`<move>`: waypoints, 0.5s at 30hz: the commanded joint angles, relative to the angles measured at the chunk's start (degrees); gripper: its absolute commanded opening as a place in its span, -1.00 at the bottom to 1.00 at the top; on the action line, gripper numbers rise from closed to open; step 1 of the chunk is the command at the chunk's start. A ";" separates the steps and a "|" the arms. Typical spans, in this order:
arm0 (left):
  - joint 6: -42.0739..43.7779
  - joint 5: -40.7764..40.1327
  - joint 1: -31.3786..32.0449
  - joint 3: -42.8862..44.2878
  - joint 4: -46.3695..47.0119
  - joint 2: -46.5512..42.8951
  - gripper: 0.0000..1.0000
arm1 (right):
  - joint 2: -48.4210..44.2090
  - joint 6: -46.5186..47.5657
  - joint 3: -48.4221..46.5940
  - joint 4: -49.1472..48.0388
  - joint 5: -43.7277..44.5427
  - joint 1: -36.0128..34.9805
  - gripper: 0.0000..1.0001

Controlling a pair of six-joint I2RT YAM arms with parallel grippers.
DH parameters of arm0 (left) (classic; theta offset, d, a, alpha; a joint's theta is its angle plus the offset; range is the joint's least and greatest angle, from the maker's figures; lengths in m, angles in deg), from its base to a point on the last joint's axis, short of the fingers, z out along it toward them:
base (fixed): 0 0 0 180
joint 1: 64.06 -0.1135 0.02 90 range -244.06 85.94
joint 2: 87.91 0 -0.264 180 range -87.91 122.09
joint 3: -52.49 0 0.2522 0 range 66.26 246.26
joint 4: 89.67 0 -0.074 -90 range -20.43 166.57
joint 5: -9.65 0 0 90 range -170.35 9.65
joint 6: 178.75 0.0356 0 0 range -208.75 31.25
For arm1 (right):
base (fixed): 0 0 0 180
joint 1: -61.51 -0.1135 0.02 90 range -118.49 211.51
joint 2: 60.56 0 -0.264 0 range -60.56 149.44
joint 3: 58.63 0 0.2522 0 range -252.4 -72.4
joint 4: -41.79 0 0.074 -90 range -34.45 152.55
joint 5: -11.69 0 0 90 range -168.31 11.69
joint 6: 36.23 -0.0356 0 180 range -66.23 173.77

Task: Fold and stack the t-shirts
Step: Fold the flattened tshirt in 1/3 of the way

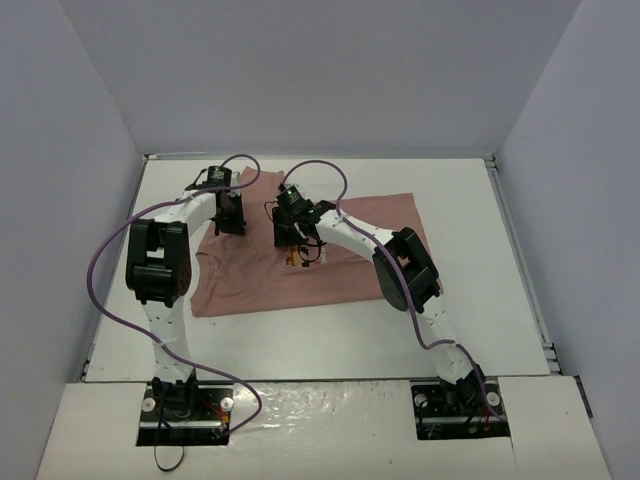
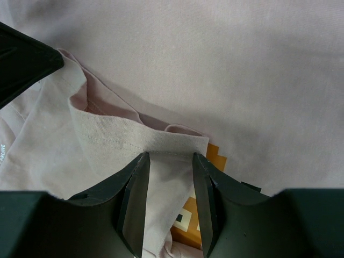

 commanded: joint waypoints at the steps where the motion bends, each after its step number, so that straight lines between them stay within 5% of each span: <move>1: 0.35 0.57 -0.36 1.56 1.96 -2.01 -1.00 | -4.11 1.20 -1.72 -1.35 2.61 -0.49 -0.30; 15: 1.31 -2.19 -0.91 1.55 1.84 -4.30 -1.00 | -4.44 2.14 0.45 -1.23 6.65 -0.37 -0.29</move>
